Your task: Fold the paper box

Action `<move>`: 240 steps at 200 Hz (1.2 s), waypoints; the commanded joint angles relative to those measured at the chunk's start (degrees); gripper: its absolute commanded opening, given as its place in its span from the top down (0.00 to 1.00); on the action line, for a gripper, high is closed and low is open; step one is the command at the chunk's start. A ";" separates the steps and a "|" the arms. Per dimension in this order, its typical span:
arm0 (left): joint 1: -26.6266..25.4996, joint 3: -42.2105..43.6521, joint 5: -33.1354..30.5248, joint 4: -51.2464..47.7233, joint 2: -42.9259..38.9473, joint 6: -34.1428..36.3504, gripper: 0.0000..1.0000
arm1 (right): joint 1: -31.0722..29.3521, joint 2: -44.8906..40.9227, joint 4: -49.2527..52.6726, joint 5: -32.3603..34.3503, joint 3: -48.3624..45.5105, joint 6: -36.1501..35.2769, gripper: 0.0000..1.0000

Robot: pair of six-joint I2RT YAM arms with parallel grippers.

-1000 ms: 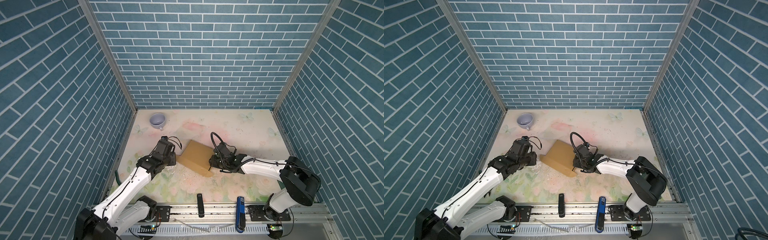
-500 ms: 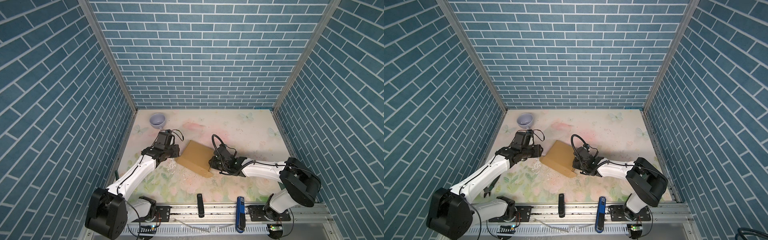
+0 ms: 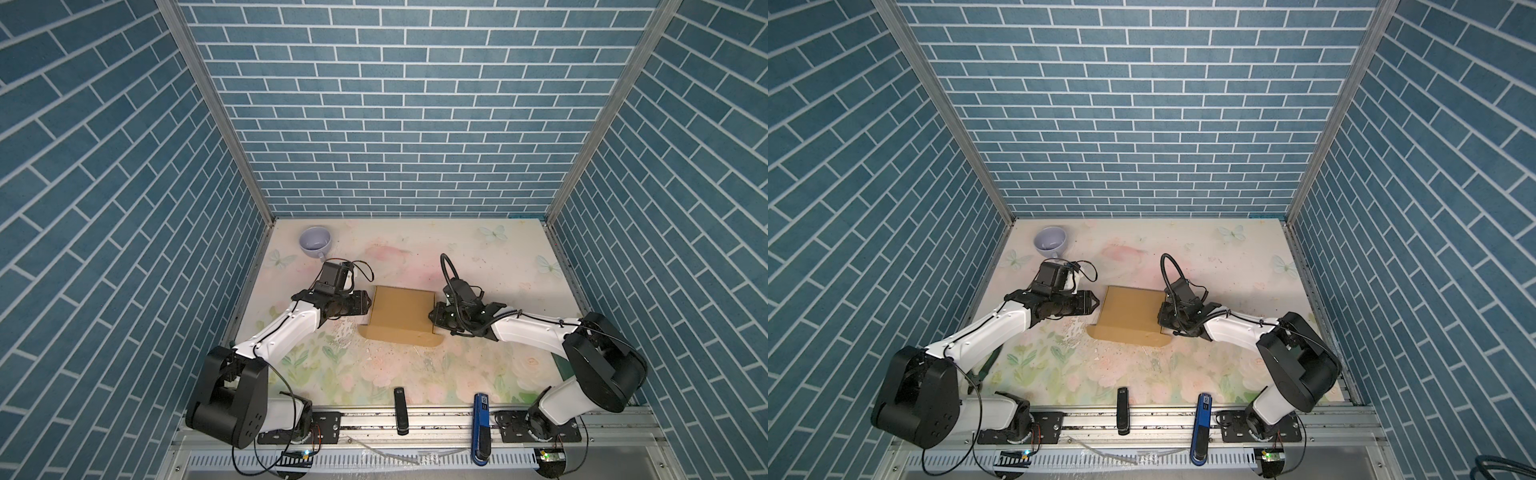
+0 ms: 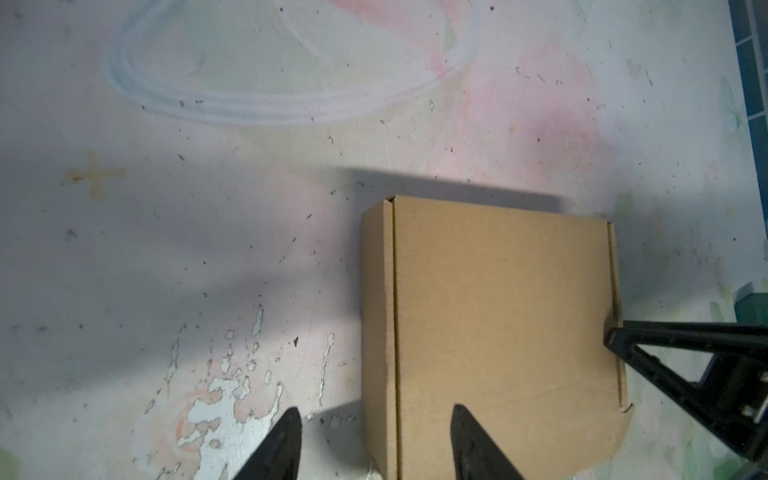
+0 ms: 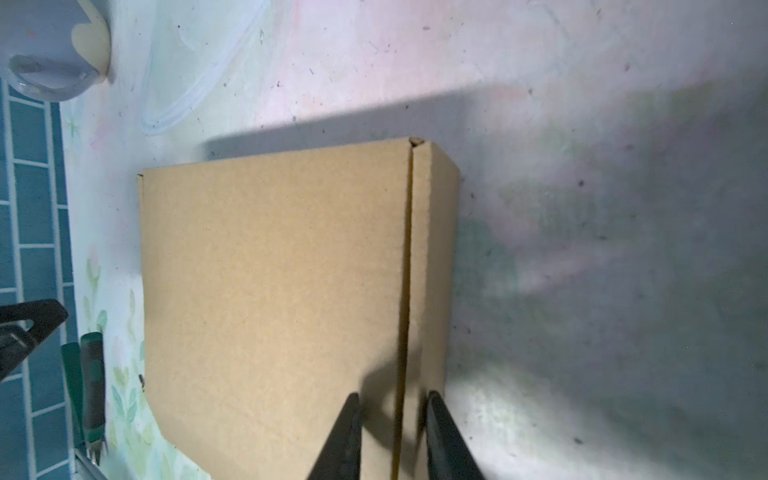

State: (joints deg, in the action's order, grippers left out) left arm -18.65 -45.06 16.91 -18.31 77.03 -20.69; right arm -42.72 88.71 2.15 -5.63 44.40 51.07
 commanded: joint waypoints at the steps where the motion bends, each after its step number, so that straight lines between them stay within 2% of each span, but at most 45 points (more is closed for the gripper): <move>1: 0.39 1.89 2.64 0.81 0.09 -0.53 0.41 | 1.72 0.71 9.18 -2.33 3.21 -7.29 0.74; 42: 0.36 2.82 6.25 3.79 1.94 -1.51 0.42 | 2.53 1.96 11.45 -4.78 6.72 -9.78 0.75; 76: 0.29 2.79 7.91 6.24 4.13 -2.23 0.56 | 2.53 3.45 11.06 -5.73 7.80 -9.75 0.76; 99: 0.29 2.54 8.60 6.70 5.58 -2.06 0.58 | 2.55 3.57 11.13 -5.72 7.95 -9.84 0.77; 128: 0.30 2.17 8.10 7.05 7.23 -1.84 0.59 | 2.54 3.47 11.58 -5.82 8.17 -9.94 0.78; 215: 0.21 2.62 6.61 8.08 8.54 -1.68 0.73 | 2.53 3.15 11.82 -5.49 8.24 -9.94 0.79; 240: 0.21 2.78 5.82 7.80 8.21 -1.57 0.74 | 2.55 3.46 11.86 -5.58 8.32 -10.02 0.80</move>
State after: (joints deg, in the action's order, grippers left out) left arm -18.65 -42.81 24.05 -10.66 85.10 -22.68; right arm -40.21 91.31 11.84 -10.85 50.83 42.96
